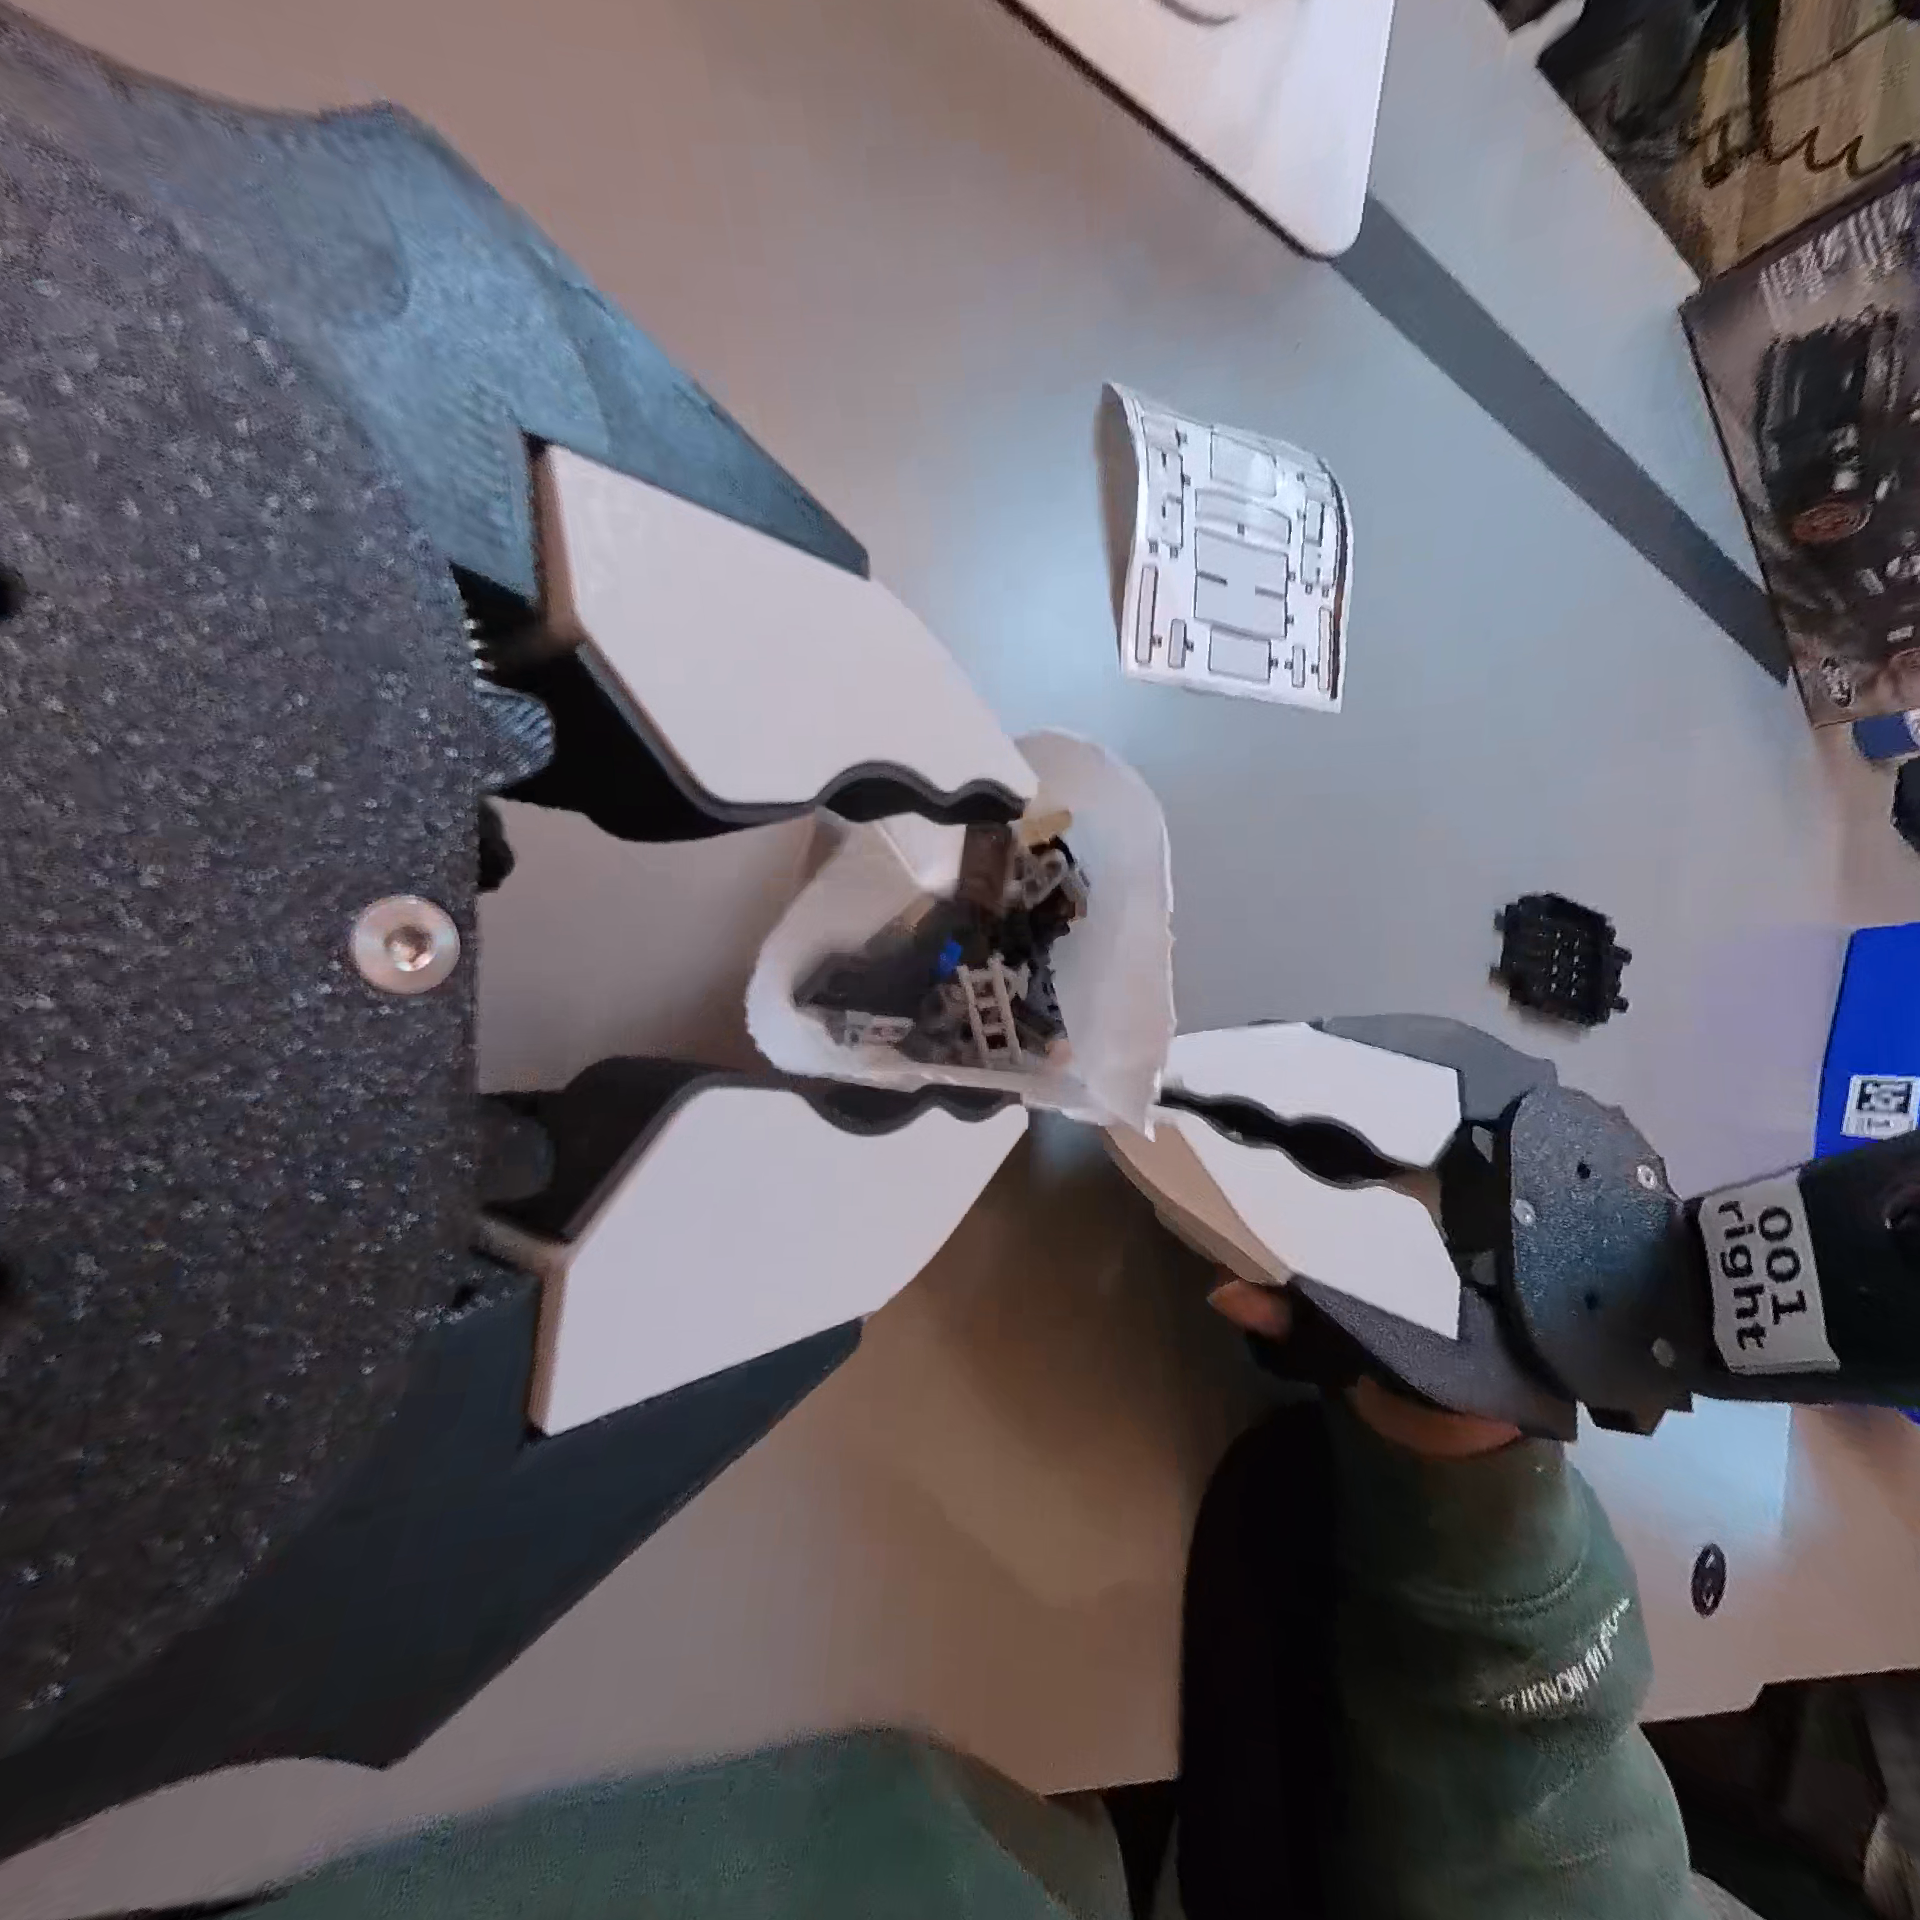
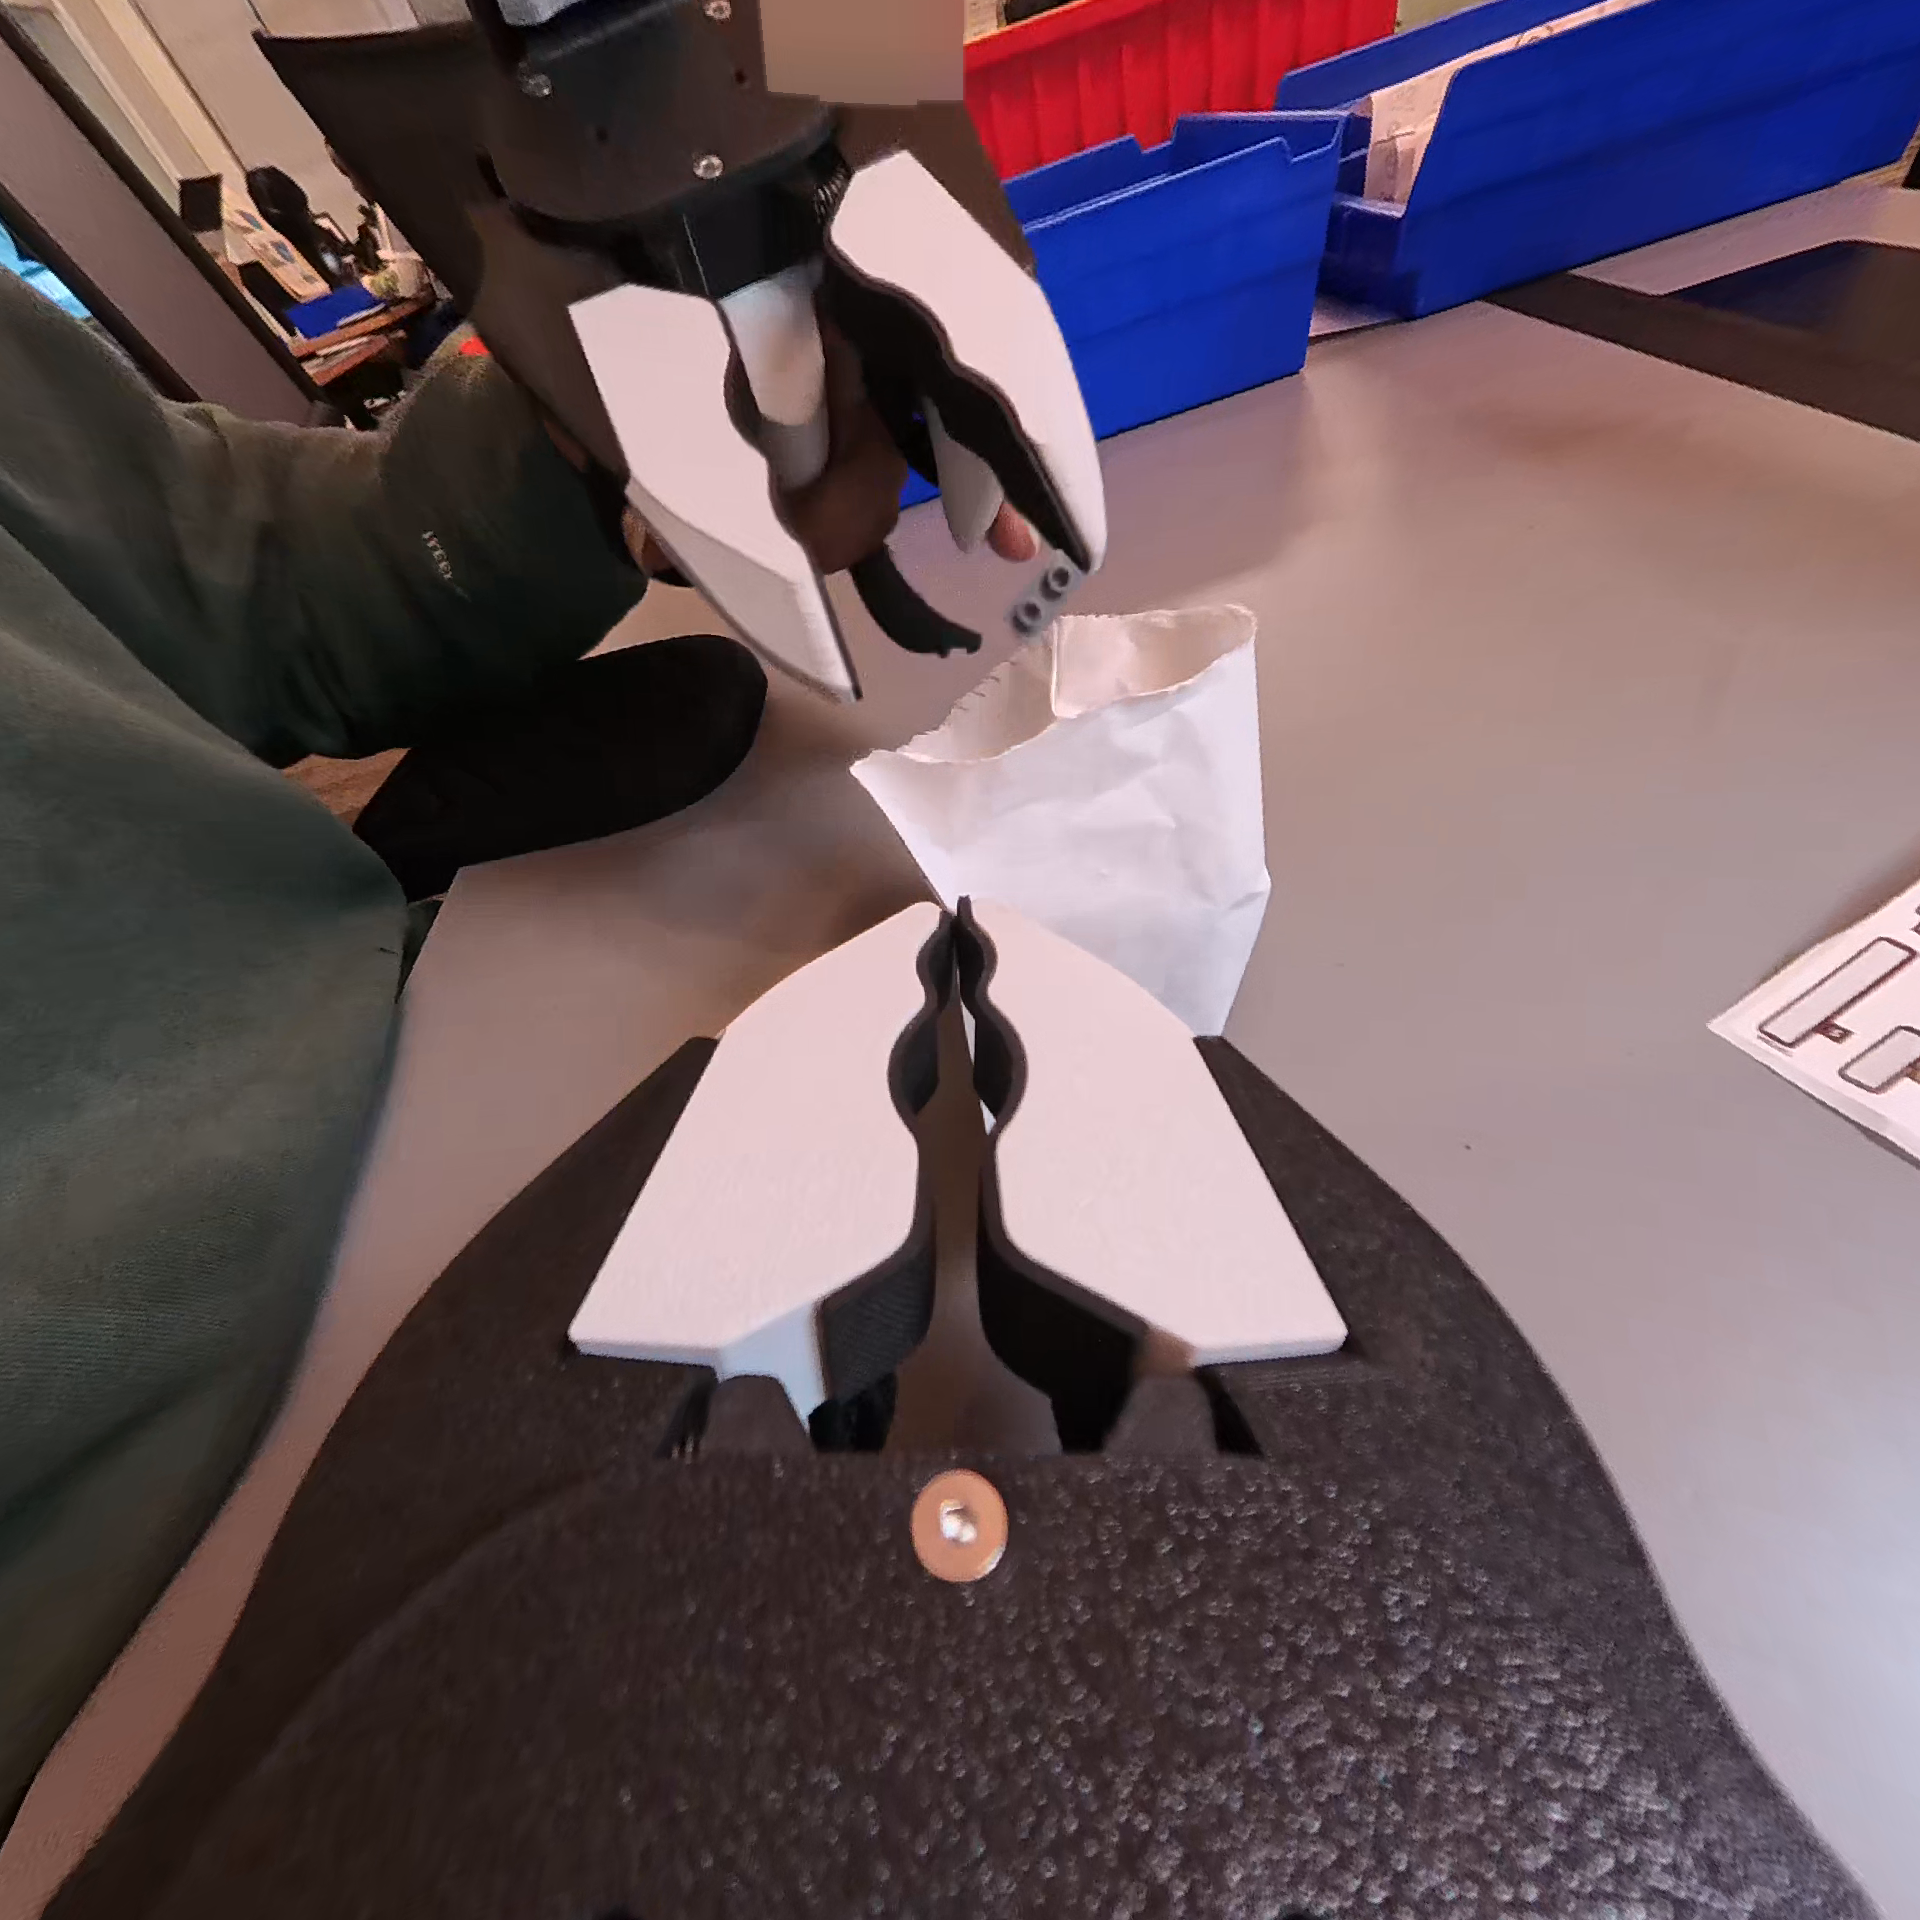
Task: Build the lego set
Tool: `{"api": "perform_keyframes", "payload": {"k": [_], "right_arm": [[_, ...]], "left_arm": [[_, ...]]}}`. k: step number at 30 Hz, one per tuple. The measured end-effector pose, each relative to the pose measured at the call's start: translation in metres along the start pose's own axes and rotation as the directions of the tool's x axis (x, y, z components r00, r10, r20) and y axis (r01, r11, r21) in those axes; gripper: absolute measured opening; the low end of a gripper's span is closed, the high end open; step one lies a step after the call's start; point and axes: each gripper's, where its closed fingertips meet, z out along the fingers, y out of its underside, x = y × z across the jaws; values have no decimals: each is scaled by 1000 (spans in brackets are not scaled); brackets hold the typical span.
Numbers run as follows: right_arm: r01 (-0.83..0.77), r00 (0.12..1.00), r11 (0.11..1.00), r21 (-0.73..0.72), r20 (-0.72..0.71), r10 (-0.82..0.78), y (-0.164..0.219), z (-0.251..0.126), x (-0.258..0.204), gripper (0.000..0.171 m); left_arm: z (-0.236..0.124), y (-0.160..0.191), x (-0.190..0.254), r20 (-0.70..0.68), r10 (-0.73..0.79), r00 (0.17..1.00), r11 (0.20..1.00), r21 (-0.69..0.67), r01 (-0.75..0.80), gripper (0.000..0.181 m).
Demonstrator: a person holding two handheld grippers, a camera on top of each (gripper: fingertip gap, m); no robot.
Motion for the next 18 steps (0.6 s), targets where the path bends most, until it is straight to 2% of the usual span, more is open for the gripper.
{"api": "perform_keyframes", "payload": {"k": [2,7,11,14,18], "right_arm": [[-1,1000,1000,1,-1,1,0,-1,1,0],[-5,1000,1000,-3,19,5,1,0,-1,0],[-7,1000,1000,-1,14,7,1,0,0,0],[-7,1000,1000,0,8,7,1,-1,1,0],[-9,1000,1000,-1,17,9,1,0,0,0]], "left_arm": [[-12,1,-12,40,-6,999,999,33,5,49],[-36,10,-7,-22,-43,999,996,71,44,53],[-48,45,-24,77,30,997,995,-93,-23,46],[-64,88,-41,124,-33,992,964,-257,64,44],[-73,125,-46,176,-105,979,916,-366,164,43]]}}
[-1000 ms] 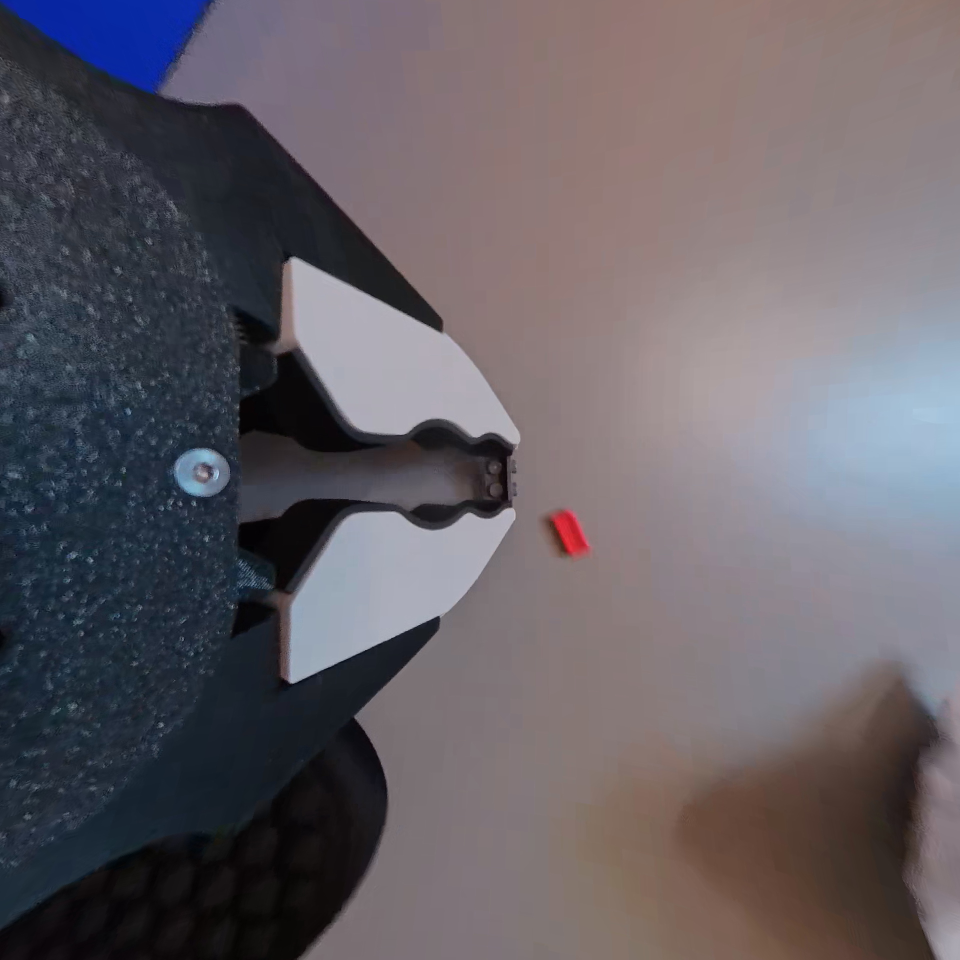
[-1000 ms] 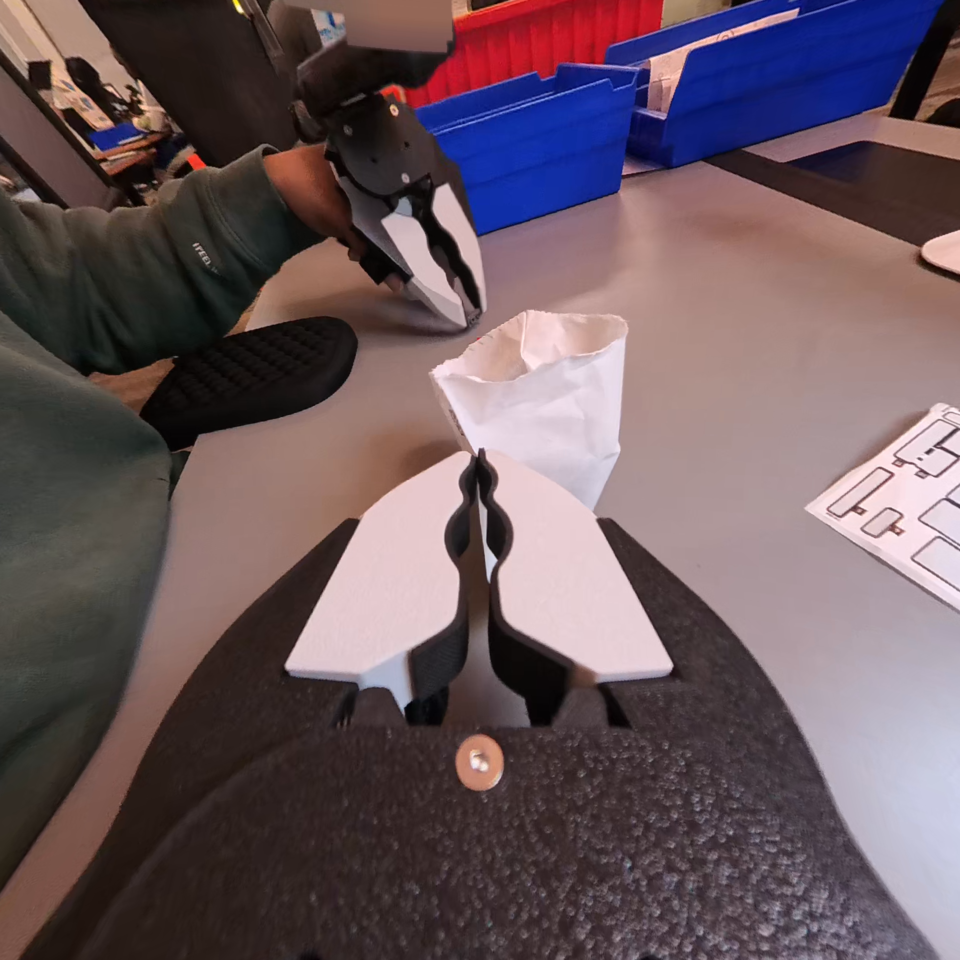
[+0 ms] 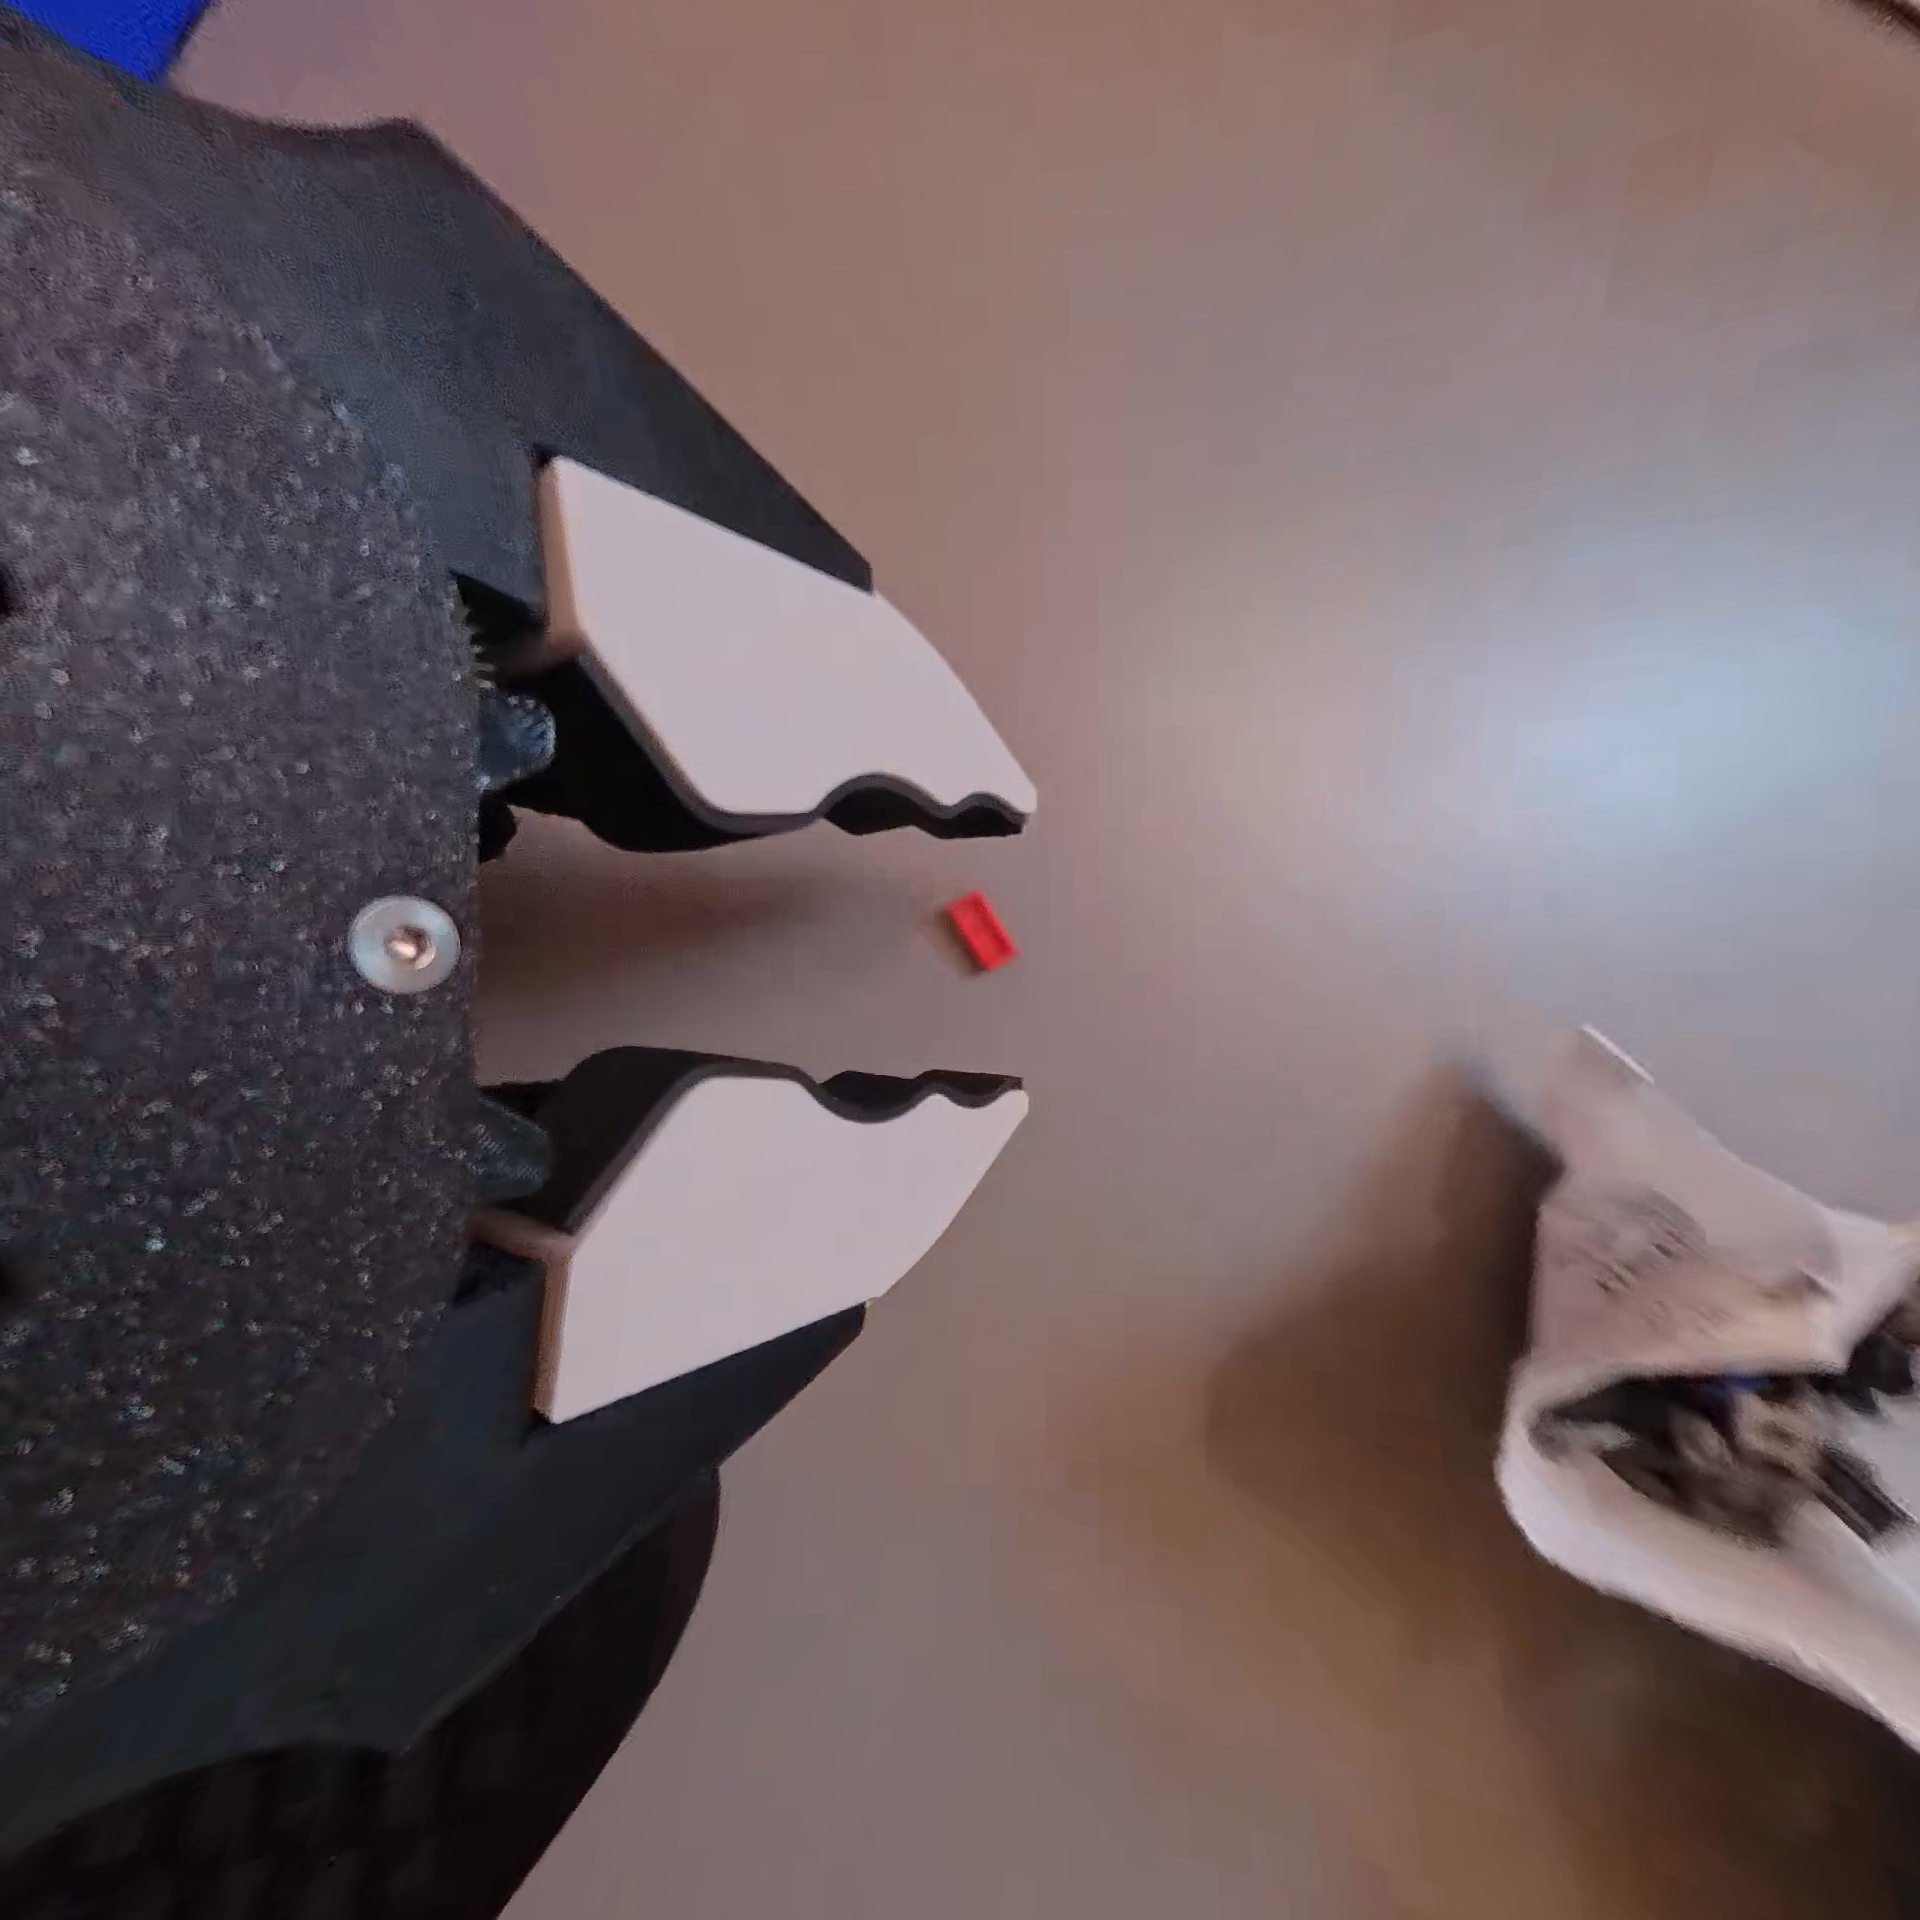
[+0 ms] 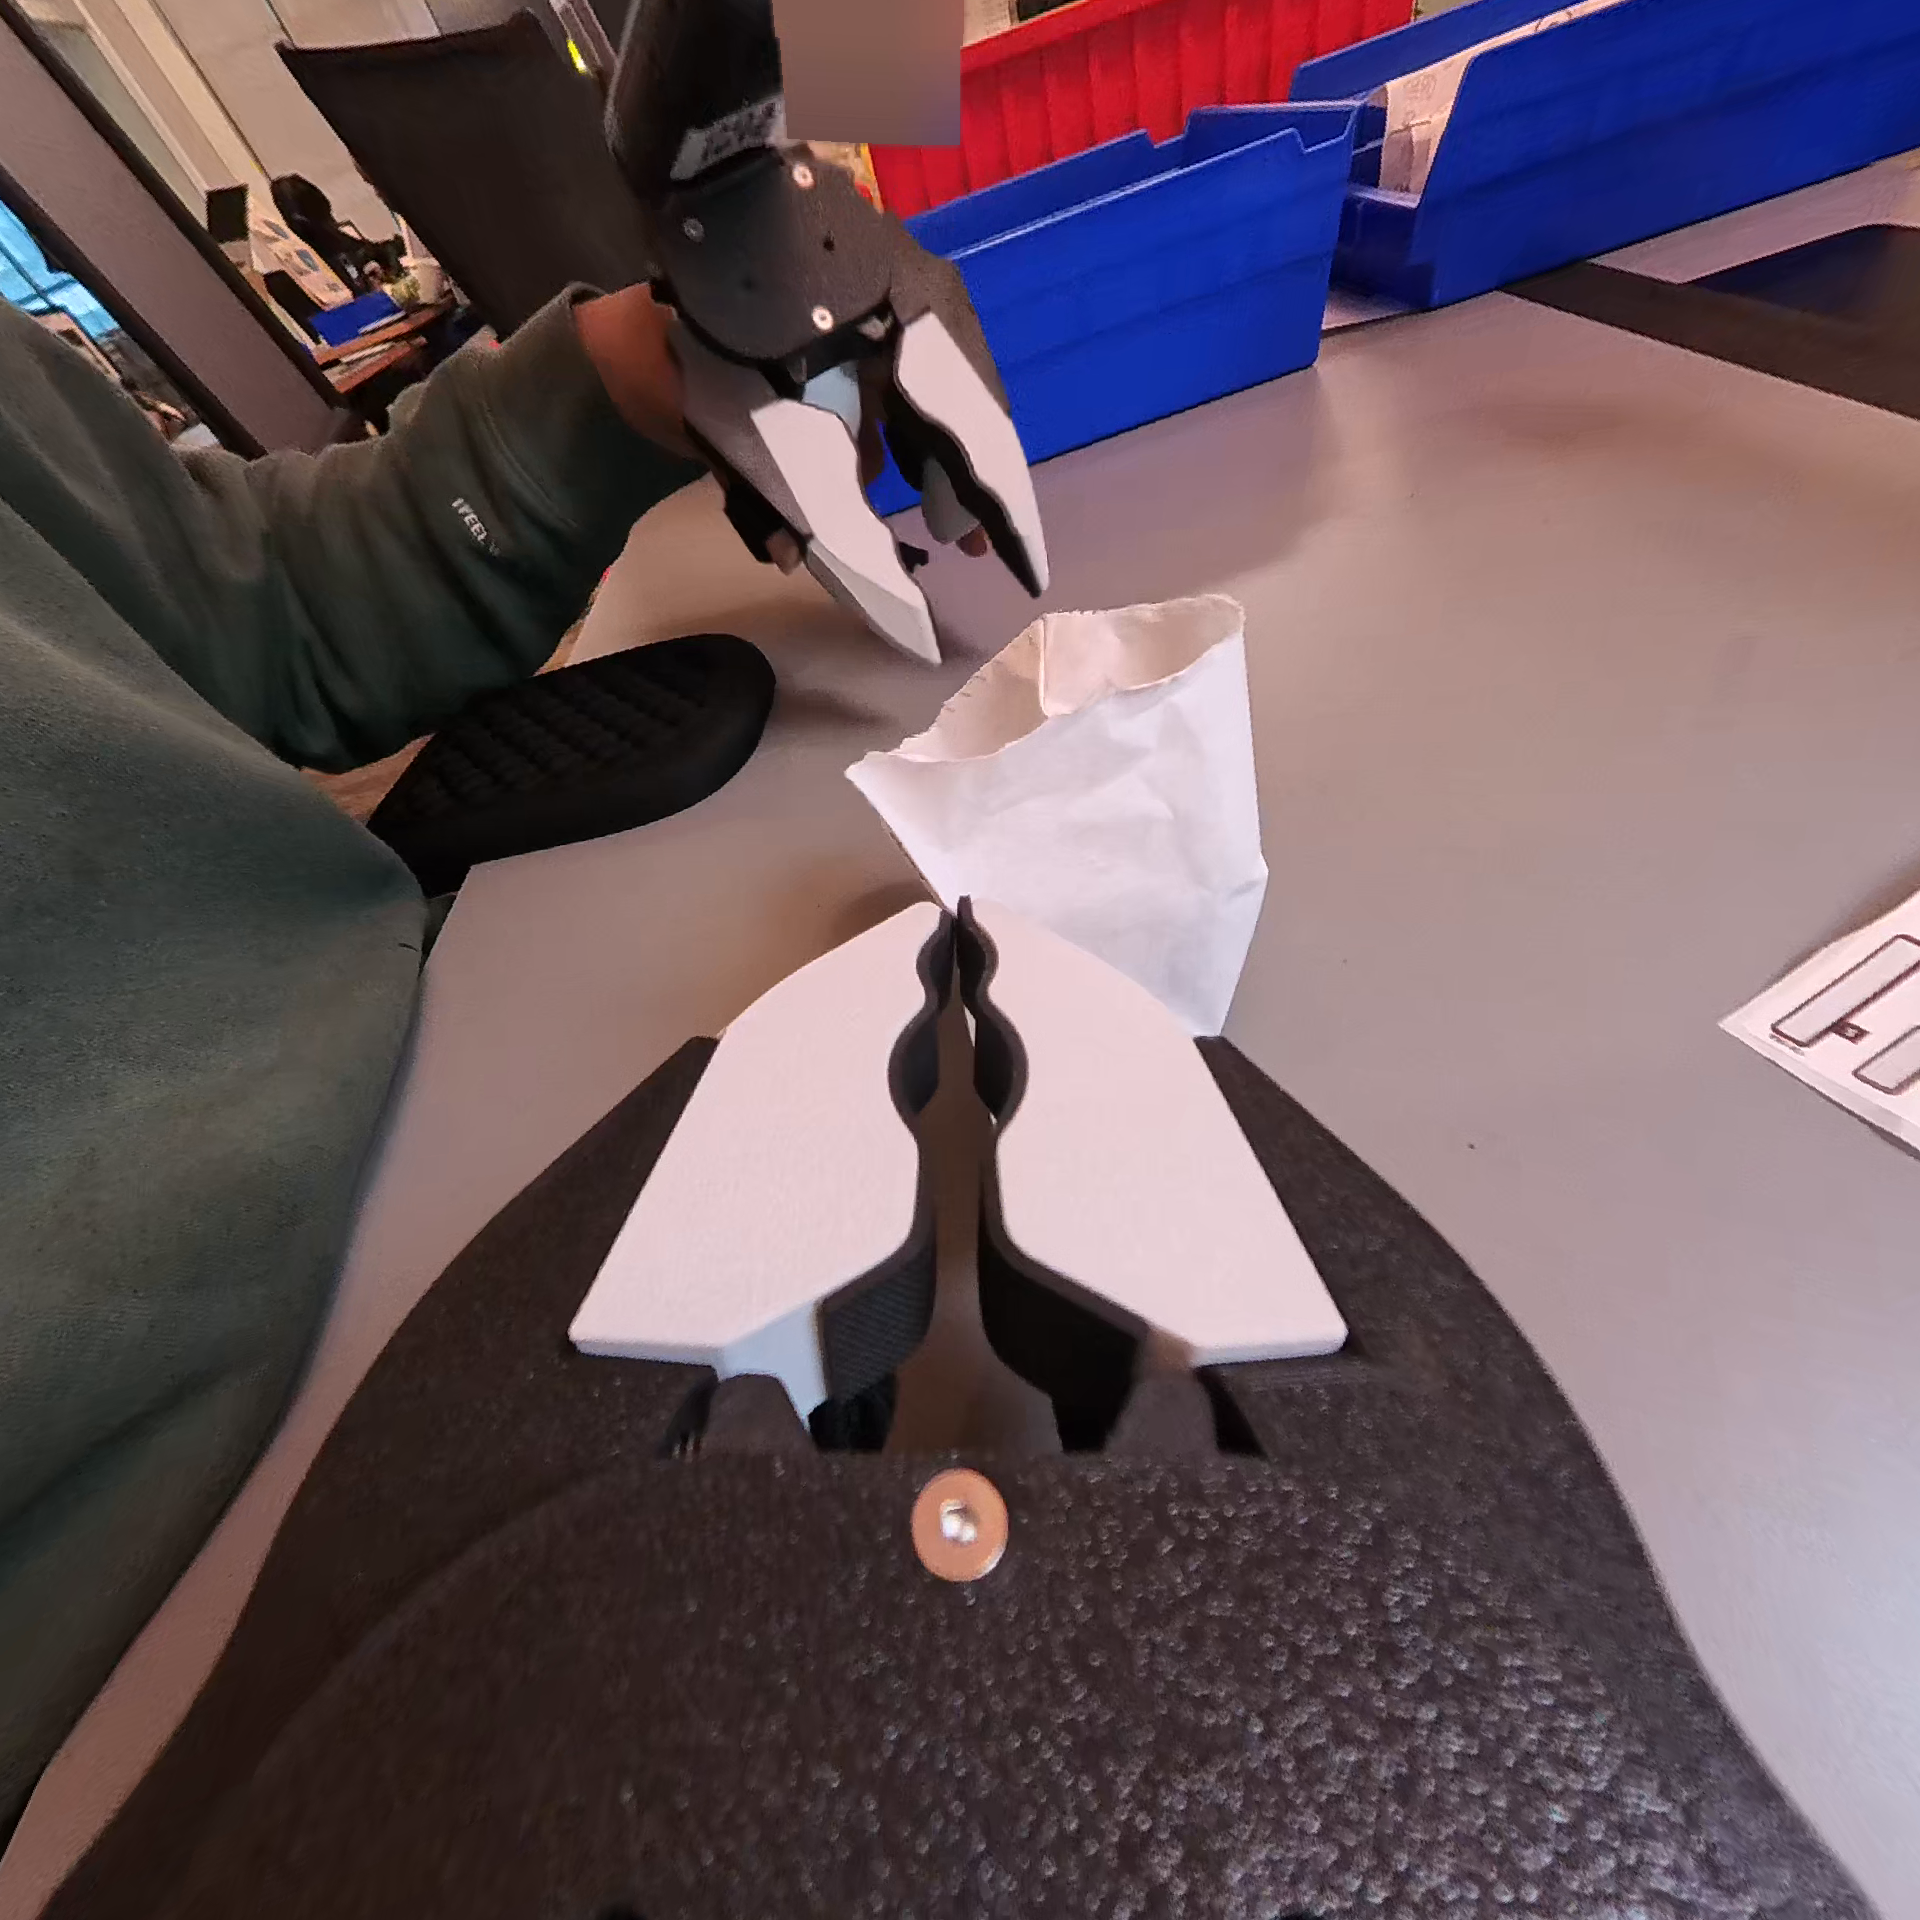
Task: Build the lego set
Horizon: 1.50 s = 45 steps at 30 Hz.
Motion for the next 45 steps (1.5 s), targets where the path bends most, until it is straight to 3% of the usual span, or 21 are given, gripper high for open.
{"api": "perform_keyframes", "payload": {"k": [6,9,13,16,20,23,28,32,35,37,40,42,44,45], "right_arm": [[5,1000,1000,-4,-2,-5,0,0,-1,0],[9,1000,1000,-6,-3,-9,1,0,-1,0],[14,1000,1000,-10,-3,-14,1,0,-1,0],[15,1000,1000,-11,1,-15,1,1,-2,0],[13,1000,1000,-11,3,-13,1,1,-2,0],[16,1000,1000,-12,2,-15,2,1,-2,1],[16,1000,1000,-12,2,-16,2,0,-2,0],[16,1000,1000,-14,12,-16,2,-1,-2,0],[9,999,1000,-14,43,-8,1,-5,-4,0],[10,998,1000,-19,64,-9,2,-10,-4,0],[34,996,999,-23,81,-32,4,-13,-5,0],[53,995,998,-26,90,-51,5,-11,-8,0],[84,993,996,-30,81,-81,5,-9,-9,0],[99,993,995,-29,63,-97,4,-9,-8,0]], "left_arm": [[19,21,3,1,-107,994,991,-76,107,37],[22,18,2,12,-134,991,989,-65,134,17],[22,12,2,40,-57,998,996,-67,60,17],[12,-37,22,-3,34,999,991,128,-33,17],[-6,-109,60,-9,208,978,916,351,-192,17],[7,-130,81,-26,292,956,896,357,-264,31],[27,-134,88,-48,338,940,894,329,-305,49],[14,-136,74,-50,279,959,886,400,-236,54],[5,-123,65,-156,252,955,877,453,-158,49],[9,-111,57,-272,133,953,907,421,-7,41],[16,-116,64,-495,-82,865,893,348,284,34],[32,-113,71,-519,-150,841,911,257,321,30],[42,-107,72,-465,-160,871,939,200,279,9],[43,-106,67,-433,-185,882,942,179,285,8]]}}
